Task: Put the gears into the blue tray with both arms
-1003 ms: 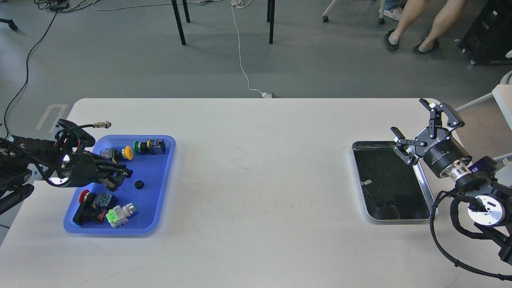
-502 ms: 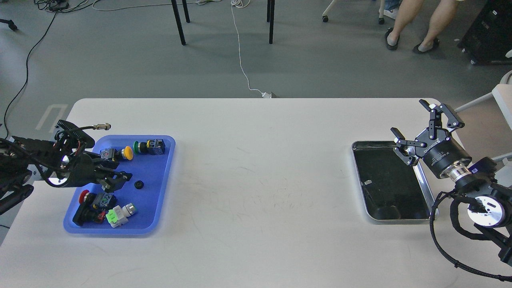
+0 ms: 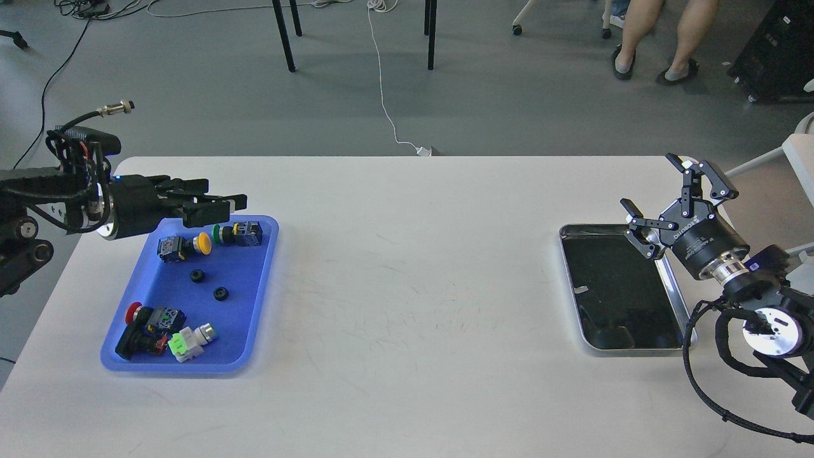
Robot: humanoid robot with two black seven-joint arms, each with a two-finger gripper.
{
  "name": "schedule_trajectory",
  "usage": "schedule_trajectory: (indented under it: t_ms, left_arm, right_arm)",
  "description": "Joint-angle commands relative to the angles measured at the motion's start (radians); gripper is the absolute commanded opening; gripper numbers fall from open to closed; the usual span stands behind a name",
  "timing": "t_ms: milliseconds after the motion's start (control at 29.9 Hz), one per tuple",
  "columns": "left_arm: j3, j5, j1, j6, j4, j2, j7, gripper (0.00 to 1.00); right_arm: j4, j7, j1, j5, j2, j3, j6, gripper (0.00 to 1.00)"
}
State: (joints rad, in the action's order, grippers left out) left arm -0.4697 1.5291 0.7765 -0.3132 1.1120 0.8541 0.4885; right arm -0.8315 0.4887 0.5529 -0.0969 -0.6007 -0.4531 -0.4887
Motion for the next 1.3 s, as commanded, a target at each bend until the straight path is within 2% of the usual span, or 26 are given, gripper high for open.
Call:
schedule_trajectory:
  t_ms: [0,100,201,435,569,769,1271]
  left_arm:
    - [-0.021,-0.324,-0.017,0.006,0.011,-0.056,0.000,0.98]
    - [-0.068,-0.609,-0.080,0.006,0.017,-0.116,0.000,0.98]
    - [-0.194,-0.802,-0.187,0.006,0.023,-0.194,0.000,0.98]
    - [-0.515,-0.854,-0.408,-0.012,0.014,-0.416,0.000,0.98]
    - [-0.647,-0.853,-0.511,-0.059,0.006,-0.533,-0.004,0.98]
    - [-0.682,-0.850,-0.617,-0.073,0.008,-0.664,-0.108,0.98]
    - [-0.702,-0.840,-0.641,-0.076,0.008,-0.668,-0.111,0.98]
  right_arm:
    - [0.000,0.000,0.004,0.000,0.005,-0.001,0.000,0.98]
    - [-0.003,0.000,0.009,0.000,0.018,0.002,0.000,0.98]
    - [-0.006,0.000,0.009,0.002,0.016,0.016,0.000,0.98]
    - [-0.001,0.000,0.024,0.002,0.018,0.027,0.000,0.98]
    - [-0.011,0.000,0.032,0.002,0.019,0.025,0.000,0.99]
    - [-0.018,0.000,0.033,0.003,0.055,0.027,0.000,0.99]
    - [-0.018,0.000,0.032,0.003,0.059,0.030,0.000,0.99]
